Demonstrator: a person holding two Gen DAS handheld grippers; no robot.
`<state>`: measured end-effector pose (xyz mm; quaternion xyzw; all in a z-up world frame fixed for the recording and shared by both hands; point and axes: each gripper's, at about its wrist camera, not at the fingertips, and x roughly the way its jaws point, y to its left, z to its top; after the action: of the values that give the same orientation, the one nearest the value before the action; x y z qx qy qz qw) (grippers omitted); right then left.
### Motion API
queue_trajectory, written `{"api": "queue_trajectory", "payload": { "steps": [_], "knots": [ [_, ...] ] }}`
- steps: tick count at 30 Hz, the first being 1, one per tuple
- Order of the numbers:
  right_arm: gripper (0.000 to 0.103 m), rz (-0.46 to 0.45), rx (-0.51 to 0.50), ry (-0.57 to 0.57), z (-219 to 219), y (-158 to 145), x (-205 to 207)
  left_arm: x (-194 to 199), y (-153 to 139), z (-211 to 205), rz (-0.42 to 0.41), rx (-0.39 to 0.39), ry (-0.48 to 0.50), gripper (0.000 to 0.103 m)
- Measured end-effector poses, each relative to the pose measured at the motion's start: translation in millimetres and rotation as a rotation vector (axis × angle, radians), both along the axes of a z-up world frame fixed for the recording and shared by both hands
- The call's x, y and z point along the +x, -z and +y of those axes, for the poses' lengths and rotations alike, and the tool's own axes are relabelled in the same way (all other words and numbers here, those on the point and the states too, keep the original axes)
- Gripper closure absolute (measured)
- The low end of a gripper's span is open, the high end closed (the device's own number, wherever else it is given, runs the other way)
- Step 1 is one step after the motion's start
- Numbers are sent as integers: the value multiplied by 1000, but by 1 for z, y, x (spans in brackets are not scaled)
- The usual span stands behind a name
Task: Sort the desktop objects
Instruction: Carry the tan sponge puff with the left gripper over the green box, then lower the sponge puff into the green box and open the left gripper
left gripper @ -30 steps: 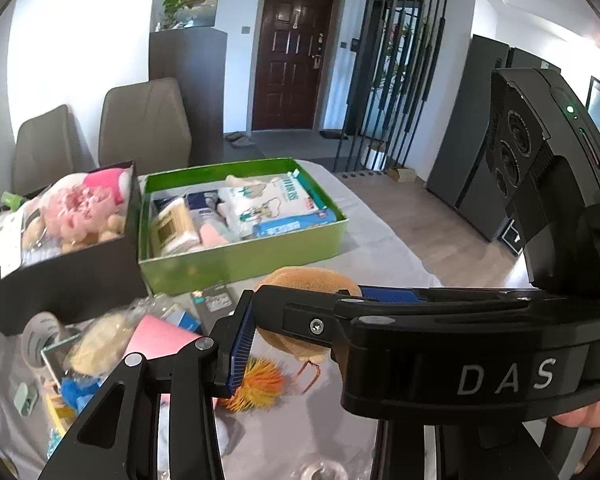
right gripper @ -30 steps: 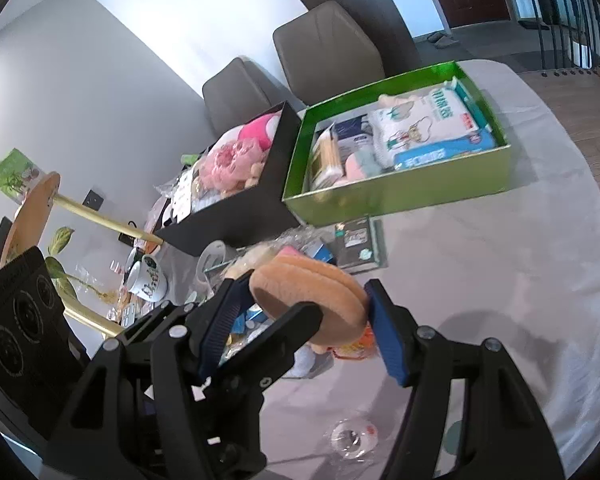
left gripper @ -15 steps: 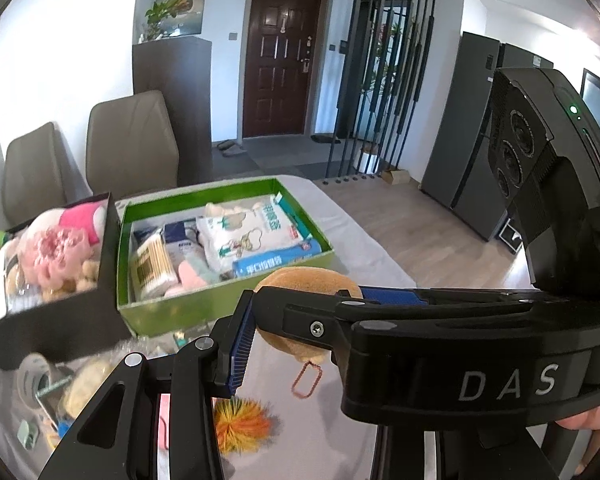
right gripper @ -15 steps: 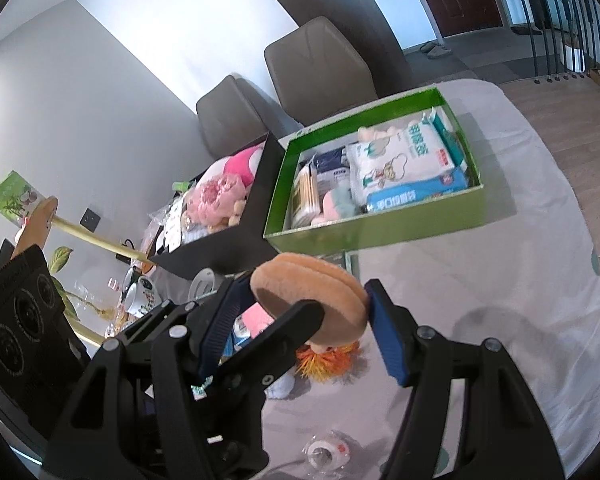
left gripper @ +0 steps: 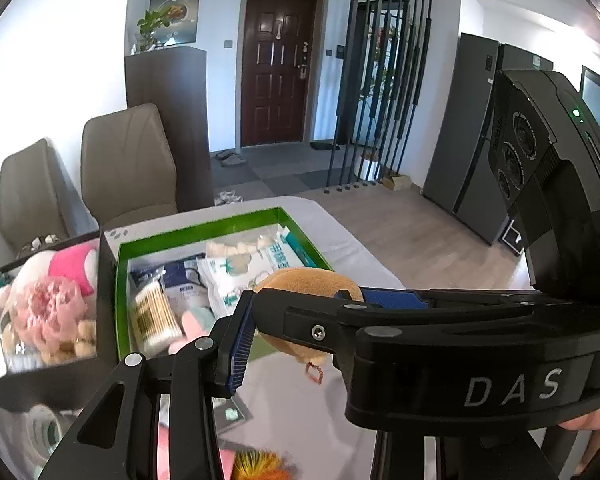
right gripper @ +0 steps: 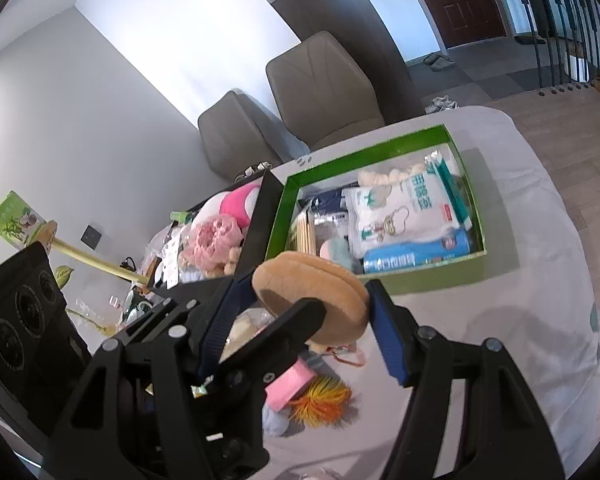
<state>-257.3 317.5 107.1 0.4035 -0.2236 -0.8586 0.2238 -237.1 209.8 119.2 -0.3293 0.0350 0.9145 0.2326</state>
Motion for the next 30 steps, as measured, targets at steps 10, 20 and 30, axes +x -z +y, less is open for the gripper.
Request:
{"api": "queue_trajectory", "payload": {
  "steps": [10, 20, 30],
  "knots": [
    [37, 24, -3, 16, 6, -4, -39, -41, 0, 3, 16, 1, 12, 64],
    [36, 18, -9, -6, -8, 9, -82, -81, 18, -13, 5, 15, -12, 64],
    [35, 12, 2, -80, -43, 20, -118, -112, 29, -44, -11, 40, -77, 64]
  ]
}}
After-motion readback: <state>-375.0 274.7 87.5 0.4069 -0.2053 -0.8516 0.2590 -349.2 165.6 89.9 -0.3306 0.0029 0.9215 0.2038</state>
